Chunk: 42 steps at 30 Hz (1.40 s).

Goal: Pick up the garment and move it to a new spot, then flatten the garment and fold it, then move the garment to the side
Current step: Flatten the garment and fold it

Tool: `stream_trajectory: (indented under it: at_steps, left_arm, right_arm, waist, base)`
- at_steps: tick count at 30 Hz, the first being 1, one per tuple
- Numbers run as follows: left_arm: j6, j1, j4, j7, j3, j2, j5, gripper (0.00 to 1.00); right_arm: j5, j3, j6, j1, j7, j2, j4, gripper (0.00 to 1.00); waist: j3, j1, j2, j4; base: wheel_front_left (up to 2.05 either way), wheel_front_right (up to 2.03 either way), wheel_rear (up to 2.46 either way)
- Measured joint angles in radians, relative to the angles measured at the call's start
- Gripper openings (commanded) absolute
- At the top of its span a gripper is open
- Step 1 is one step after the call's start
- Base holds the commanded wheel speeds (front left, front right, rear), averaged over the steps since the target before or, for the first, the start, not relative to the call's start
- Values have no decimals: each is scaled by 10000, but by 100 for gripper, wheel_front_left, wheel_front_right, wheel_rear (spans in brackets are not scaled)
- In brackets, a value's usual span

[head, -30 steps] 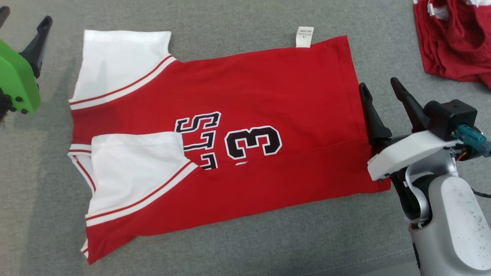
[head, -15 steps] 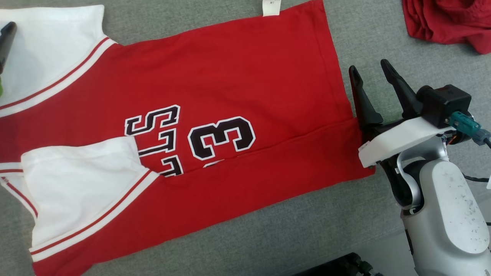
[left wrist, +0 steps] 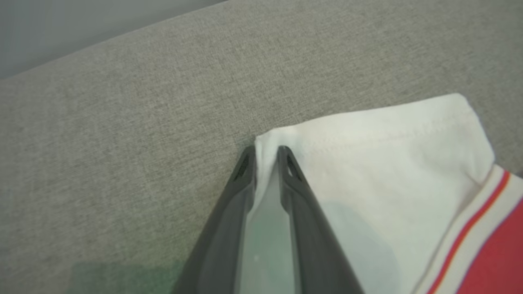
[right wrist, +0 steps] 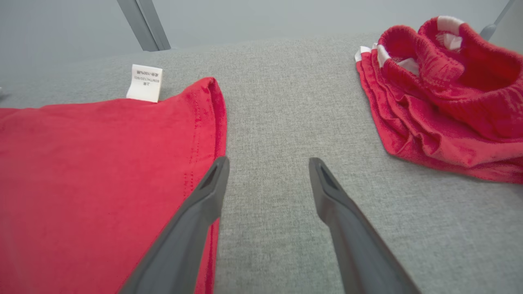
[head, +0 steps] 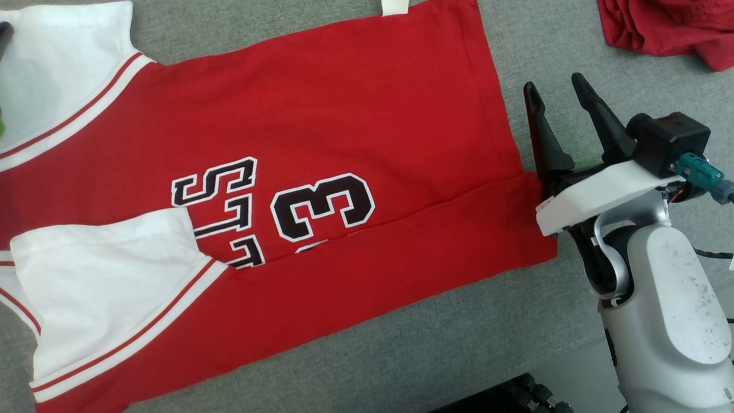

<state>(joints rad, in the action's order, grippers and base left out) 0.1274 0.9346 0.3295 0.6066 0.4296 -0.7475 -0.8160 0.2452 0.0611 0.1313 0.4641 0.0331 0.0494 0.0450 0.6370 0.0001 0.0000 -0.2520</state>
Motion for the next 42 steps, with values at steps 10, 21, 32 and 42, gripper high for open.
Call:
stream_trajectory:
  at_steps: [10, 21, 32, 42]
  left_arm:
    - [-2, -104, -295, -1129, 117, 399, 232, 0]
    - [4, -168, -1122, -2209, 688, 980, 280, 0]
    - [15, -530, -1946, -2957, 1043, 1095, 251, 0]
    - [15, -640, -1929, -3348, 1183, 1120, 100, 0]
  right_arm:
    - [-840, 244, 0, 1286, 523, 13, 433, 100]
    - [-909, 759, 0, 2935, 1969, 1058, 2109, 100]
    - [-117, 1732, 0, 4149, 3396, 2006, 4059, 88]
    - [1218, 2284, 0, 4762, 3651, 2207, 4869, 0]
  waist:
    - [-298, 0, 0, 391]
    - [-675, 0, 0, 1295]
    - [-883, 0, 1, 2064]
    - [-1043, 0, 0, 2223]
  base:
    - [0, 0, 0]
    - [0, 0, 0]
    - [0, 0, 0]
    - [0, 0, 0]
